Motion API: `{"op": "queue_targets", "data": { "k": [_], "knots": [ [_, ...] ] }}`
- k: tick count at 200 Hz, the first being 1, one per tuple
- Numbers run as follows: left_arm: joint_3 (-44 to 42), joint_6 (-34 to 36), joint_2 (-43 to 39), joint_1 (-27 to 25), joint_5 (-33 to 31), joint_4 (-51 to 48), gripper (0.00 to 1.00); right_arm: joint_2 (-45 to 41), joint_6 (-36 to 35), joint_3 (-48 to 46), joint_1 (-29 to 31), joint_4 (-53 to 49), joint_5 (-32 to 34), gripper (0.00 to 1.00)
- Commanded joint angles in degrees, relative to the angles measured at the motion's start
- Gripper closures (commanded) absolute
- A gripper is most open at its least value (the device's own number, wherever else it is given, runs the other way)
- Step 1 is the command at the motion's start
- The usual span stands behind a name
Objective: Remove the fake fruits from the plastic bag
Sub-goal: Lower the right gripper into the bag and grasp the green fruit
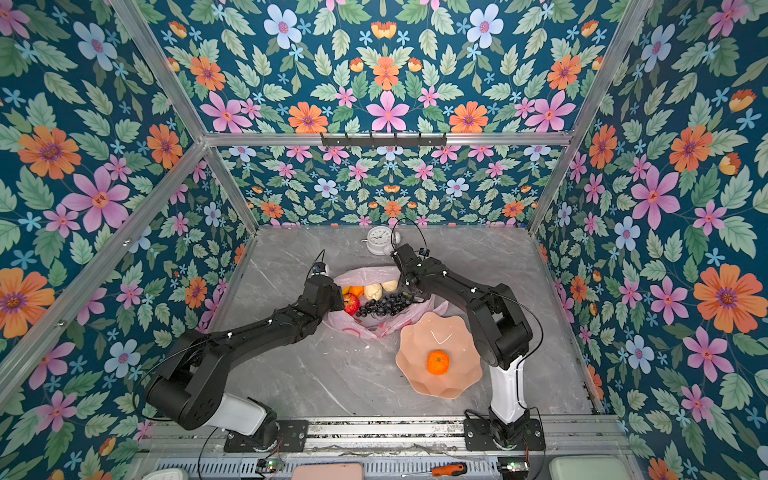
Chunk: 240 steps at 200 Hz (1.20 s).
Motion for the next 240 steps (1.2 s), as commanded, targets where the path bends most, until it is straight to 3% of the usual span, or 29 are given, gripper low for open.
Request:
{"op": "queue_targets", "data": {
  "k": [1,51,205,240],
  "knots": [
    [0.2,0.2,0.0,0.0,0.2,0.8,0.97,-0.8,4.3,-1.1,-0.8,4.7,-2.1,0.33],
    [0.1,0.2,-0.5,0.0,0.4,0.8,0.96,0.0,8.6,-2.3,-2.5,8.6,-4.0,0.33],
    [-0.2,0.1,-0.9,0.0,0.3,0.8,0.96,7.8,6.3,3.8,-2.7,7.6,-6.9,0.26],
    [-0.2,0.1,-1.0,0.0,0.2,0.8,0.95,7.2,5.3,3.4,-2.6,7.8,-6.1,0.33]
  ]
}}
